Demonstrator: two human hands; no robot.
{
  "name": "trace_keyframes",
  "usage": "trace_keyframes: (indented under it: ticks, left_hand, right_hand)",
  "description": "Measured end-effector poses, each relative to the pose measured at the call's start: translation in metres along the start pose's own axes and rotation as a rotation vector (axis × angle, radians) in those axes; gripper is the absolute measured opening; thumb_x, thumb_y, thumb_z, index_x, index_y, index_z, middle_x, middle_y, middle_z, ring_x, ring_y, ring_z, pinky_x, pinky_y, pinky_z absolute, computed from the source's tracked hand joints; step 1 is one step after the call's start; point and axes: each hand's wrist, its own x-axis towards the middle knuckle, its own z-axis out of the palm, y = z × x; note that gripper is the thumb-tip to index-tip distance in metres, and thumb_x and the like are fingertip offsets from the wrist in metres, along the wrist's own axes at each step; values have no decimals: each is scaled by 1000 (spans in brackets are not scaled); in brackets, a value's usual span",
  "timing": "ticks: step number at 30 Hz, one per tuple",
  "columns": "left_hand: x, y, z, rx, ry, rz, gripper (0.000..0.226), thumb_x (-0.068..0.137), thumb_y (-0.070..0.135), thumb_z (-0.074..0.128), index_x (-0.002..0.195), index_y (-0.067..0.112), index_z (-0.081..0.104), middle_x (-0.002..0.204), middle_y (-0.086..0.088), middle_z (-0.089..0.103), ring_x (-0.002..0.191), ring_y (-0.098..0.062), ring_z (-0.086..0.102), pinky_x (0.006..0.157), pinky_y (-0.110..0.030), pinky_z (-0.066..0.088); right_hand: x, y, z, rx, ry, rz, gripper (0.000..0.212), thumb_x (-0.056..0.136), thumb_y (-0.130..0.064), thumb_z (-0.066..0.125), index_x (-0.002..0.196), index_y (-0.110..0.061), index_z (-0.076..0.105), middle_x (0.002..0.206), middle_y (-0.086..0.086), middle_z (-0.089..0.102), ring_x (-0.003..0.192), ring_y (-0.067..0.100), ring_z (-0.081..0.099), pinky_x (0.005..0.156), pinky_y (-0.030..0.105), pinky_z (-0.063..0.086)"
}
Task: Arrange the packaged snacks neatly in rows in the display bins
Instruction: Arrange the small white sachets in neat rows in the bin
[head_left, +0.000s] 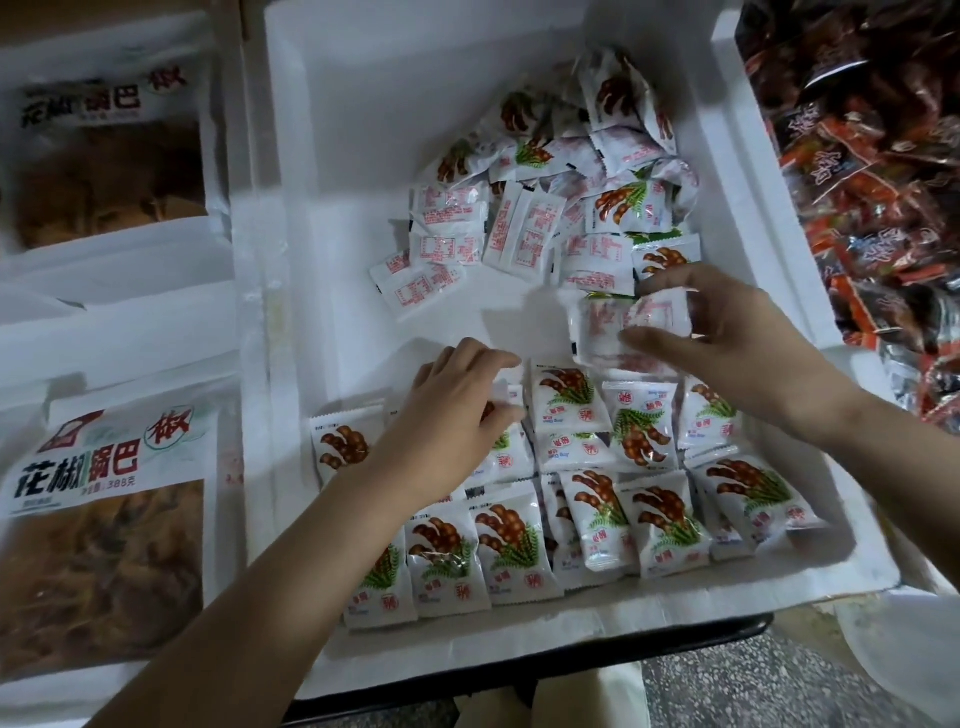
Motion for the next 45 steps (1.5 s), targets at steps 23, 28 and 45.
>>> trace_keyframes:
  ticks: [23, 28, 45]
  left_hand:
    - [38, 70, 21, -857, -3, -103, 27, 101, 34, 34, 106, 20, 56, 105, -4, 65, 89, -21, 63, 79, -35, 48]
    - [42, 81, 18, -1209, -91, -216, 48, 85, 46, 50, 104, 3, 60, 89, -8, 69, 84, -22, 65, 77, -37, 50]
    - [31, 87, 15, -750, 27, -54, 39, 78, 17, 75, 100, 31, 46, 107, 6, 66, 90, -9, 66, 78, -26, 53]
  right_hand:
    - [-32, 14, -11, 54, 224, -219, 21, 82, -23, 70, 79, -15, 51, 89, 9, 65, 83, 27, 62, 71, 48, 50]
    - [-42, 26, -4, -242, 185, -450, 13, 75, -5, 74, 72, -7, 62, 99, 6, 62, 94, 20, 53, 74, 33, 44]
    - [-51, 25, -13, -1, 45, -120, 55, 79, -24, 71, 121, -46, 43, 106, -19, 58, 90, 0, 58, 78, 13, 47]
